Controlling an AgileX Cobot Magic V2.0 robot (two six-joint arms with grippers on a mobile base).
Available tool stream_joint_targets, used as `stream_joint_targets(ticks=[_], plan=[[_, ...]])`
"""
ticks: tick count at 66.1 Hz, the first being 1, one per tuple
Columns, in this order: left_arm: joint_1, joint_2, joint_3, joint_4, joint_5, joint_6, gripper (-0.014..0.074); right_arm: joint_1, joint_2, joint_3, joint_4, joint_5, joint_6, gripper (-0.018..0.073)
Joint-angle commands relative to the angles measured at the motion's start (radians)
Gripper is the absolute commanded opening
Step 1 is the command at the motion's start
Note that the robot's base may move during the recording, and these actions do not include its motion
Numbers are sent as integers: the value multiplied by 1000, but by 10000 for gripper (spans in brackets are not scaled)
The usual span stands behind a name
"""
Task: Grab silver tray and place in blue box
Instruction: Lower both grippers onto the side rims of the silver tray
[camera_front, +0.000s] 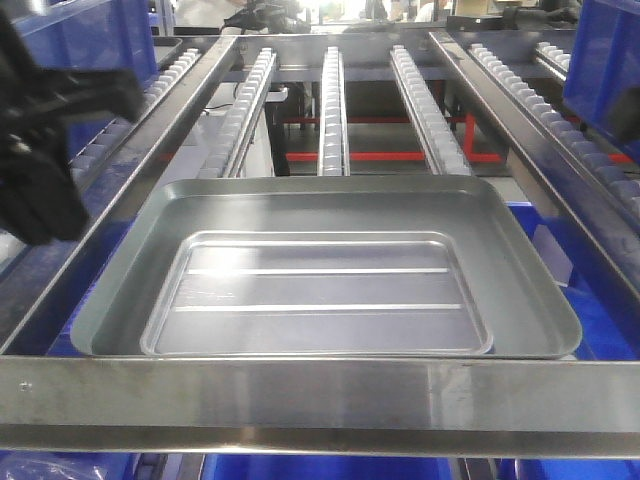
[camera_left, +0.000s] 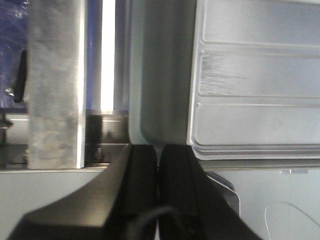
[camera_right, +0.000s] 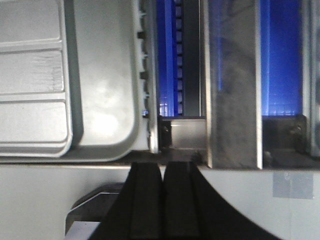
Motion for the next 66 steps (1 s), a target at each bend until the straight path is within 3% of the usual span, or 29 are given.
stream_joint_targets(ticks=[1,11,23,29,42,66], plan=[[-15,8,-52,-17,-22,-14,-7,62,62,-99,-105,-34,115,79],[-26,66,-73,-21,-58,-14,-7,131,196,-214,-196,-8,233,79],[-28,119,-139,-24,-68,-41,-7,183,305,-332,-189,32,254,79],[-42,165,-201,14,-65,-54,-7,208,350,-369,-193,32,254,79],[-50,254,-325,17,5,-61,-7,211,405,-389,-190,44,254,79],[-50,263,-331,17,18,-61,-7,211,409,-389,-179,47,254,79]])
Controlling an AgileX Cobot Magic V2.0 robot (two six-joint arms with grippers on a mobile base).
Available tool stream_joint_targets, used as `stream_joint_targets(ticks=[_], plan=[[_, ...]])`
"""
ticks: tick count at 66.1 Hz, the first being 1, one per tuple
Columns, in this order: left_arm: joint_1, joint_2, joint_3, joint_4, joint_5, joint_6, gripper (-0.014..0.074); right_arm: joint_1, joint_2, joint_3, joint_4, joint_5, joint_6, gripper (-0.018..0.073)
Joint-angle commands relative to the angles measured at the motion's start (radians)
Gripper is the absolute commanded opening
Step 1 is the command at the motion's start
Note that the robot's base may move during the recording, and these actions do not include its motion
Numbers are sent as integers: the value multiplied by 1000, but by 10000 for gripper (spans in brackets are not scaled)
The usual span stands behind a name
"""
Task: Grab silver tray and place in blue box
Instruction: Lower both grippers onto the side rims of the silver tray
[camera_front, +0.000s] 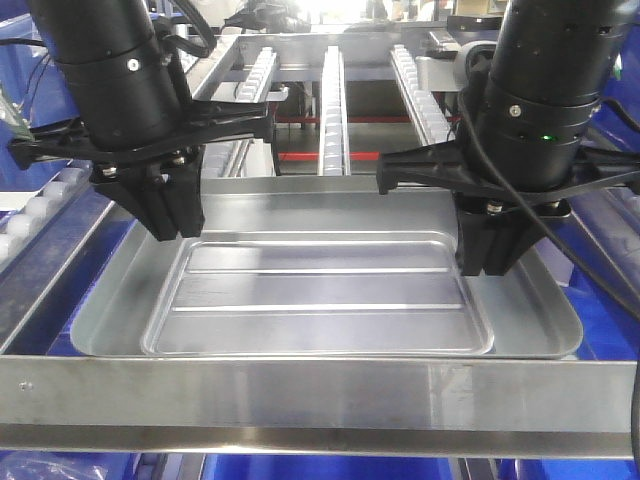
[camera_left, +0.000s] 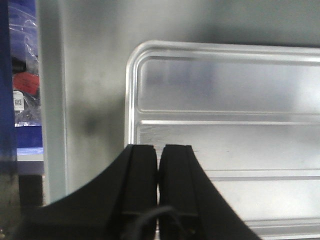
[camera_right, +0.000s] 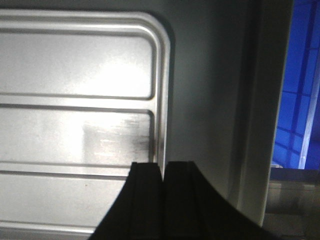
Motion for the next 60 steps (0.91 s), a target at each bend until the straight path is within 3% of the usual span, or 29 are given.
stream_joint_targets(ticks=[1,38,60], plan=[[-8,-47,-33,1,-18,-11,-7,-1,-40,-32,-13,-20,1,79],[-8,-44,-26,1,17,-11,-7,-3,-35,-32,-8,-24,1,79],[-8,-44,56,8,-70,-11,-7,-3,-35,-32,-8,-25,1,79]])
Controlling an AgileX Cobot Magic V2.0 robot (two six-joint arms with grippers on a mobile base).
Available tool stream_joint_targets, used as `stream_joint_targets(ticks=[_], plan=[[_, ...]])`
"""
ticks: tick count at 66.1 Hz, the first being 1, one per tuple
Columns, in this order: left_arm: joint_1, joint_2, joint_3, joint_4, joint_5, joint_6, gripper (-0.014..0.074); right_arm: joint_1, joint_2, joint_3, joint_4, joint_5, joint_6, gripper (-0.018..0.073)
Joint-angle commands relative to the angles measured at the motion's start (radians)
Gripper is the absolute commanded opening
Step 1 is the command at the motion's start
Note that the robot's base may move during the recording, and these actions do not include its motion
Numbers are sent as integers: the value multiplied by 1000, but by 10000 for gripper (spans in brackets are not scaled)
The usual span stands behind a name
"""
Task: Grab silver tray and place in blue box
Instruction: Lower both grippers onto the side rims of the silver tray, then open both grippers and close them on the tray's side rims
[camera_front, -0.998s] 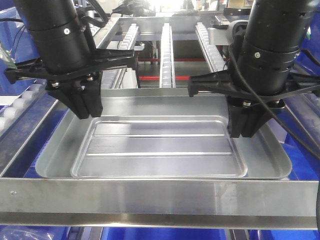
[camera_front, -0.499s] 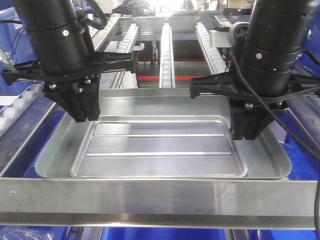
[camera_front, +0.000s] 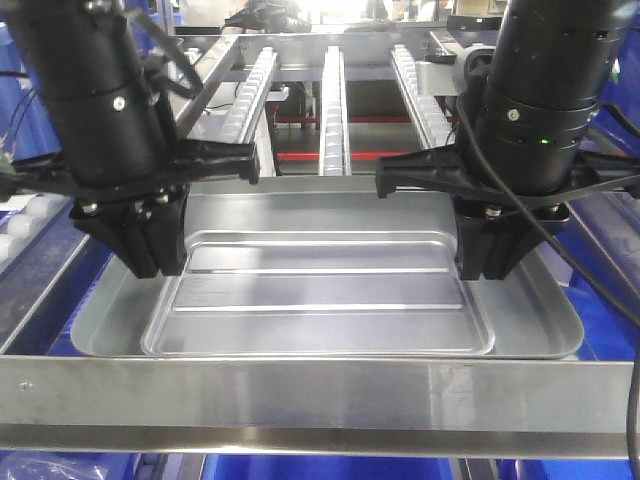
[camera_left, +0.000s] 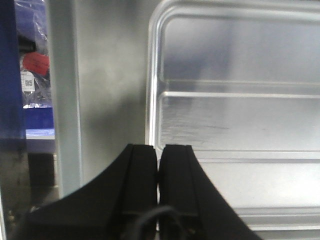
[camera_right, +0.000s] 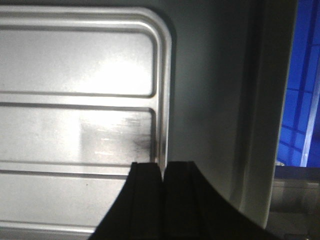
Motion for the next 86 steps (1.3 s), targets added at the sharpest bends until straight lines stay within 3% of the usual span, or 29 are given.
stream_joint_targets(ticks=[1,9,19,33,86], plan=[[-8,-44,-19,8,-63,-11,-7,-3,-41,-32,-14,-29,-1,79],[-8,-44,-19,10,-111,-8,-7,-3,-41,-32,-14,-26,-1,80],[-1,-44,-19,10,-87,-8,11,-13,-41,-32,-14,-27,-1,112],[1,-44,-19,10,-76,-21,330,-25,-41,-32,-14,-36,-1,376],[15,13,-19,11,-116,-31,216,-38,38,-32,-13,-51,-1,383]])
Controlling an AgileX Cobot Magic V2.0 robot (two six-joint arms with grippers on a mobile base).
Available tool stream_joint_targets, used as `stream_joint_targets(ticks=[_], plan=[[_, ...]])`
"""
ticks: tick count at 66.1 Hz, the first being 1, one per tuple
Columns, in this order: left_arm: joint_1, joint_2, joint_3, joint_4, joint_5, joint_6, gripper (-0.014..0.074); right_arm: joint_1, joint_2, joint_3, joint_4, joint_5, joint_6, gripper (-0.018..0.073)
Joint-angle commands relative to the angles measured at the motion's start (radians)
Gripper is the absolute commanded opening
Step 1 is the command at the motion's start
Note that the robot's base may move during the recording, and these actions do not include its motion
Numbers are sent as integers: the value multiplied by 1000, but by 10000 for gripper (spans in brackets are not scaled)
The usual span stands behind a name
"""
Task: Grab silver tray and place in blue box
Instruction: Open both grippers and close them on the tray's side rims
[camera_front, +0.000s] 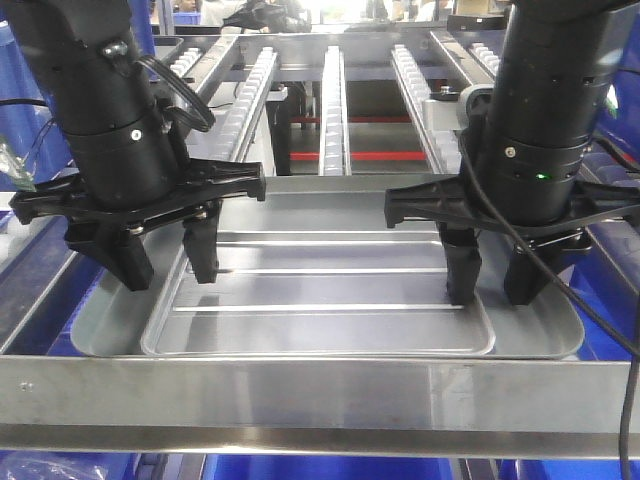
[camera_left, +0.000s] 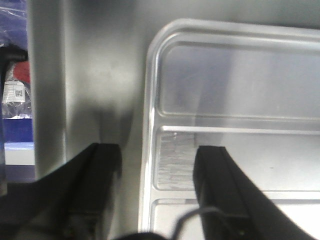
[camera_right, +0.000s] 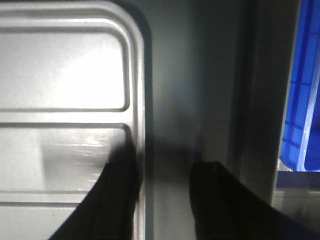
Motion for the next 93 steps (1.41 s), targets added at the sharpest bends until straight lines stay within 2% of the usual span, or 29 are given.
stream_joint_targets(ticks=[1,16,37,93], plan=[[-2,-45,-22,5,-25,-11,214,-5,-35,-32,-13,-23,-2,383],[-12,-45,-20,-2,31,-11,211,-5,-35,-32,-13,-23,-2,383],[-18,-34,-16,28,16,-11,211,-5,-35,-32,-13,-24,-2,383],[-18,-10,-16,22,27,-11,211,-5,-34,-32,-13,-53,-2,383]])
